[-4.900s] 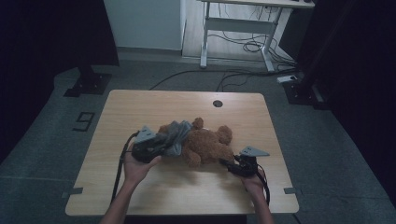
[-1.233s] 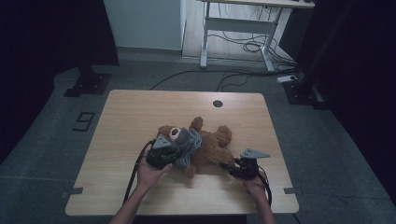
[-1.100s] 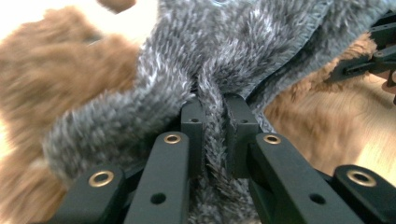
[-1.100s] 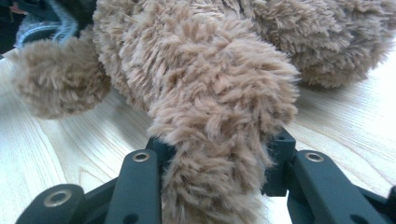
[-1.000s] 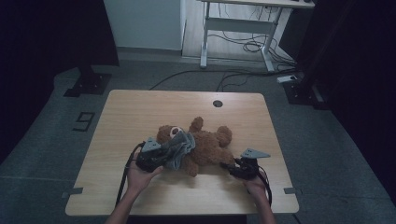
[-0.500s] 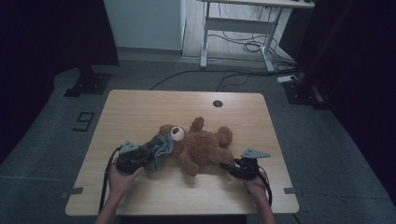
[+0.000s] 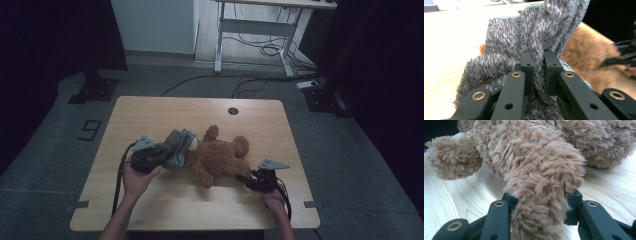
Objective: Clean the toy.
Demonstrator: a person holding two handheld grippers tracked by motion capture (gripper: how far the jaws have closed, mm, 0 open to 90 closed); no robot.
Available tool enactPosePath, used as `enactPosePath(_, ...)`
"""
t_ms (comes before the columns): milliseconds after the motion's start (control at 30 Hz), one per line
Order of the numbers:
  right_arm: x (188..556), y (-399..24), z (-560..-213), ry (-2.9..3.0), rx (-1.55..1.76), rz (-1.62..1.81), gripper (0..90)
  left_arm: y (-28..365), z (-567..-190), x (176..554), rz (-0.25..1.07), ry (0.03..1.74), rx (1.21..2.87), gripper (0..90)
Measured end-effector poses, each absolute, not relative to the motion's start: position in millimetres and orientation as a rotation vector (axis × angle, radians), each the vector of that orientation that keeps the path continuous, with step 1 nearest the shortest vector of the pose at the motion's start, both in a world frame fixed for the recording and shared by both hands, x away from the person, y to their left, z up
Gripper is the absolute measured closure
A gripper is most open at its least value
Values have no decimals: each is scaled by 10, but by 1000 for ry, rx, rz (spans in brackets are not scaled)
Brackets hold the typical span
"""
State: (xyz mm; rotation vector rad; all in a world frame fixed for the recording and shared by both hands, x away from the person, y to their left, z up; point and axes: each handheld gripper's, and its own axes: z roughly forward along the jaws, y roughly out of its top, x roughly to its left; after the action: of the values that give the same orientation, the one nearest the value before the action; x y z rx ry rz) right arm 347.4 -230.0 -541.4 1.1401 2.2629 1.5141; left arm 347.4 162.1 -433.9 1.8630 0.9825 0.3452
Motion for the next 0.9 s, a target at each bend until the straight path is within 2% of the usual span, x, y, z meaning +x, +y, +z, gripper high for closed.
enactPosePath(167, 3472, -2300, -5413, 2264, 1142, 1514, 595, 1224, -4322, 3533, 361, 928, 1946, 800)
enactPosePath(300, 3468, -2303, -5411, 2265, 1140, 1515, 595, 1137, -4461, 3667, 348, 973, 1987, 800)
enactPosePath(467, 3472, -2301, -5409, 2272, 1129, 1520, 595, 1303, -4576, 3689, 314, 1012, 1954, 803)
enactPosePath(667, 3464, -2300, -5405, 2275, 1130, 1515, 596, 1628, -4551, 3652, 393, 1074, 1936, 814)
enactPosePath(900, 3473, -2300, -5414, 2278, 1132, 1520, 595, 1839, -4677, 3712, 355, 1132, 1894, 826)
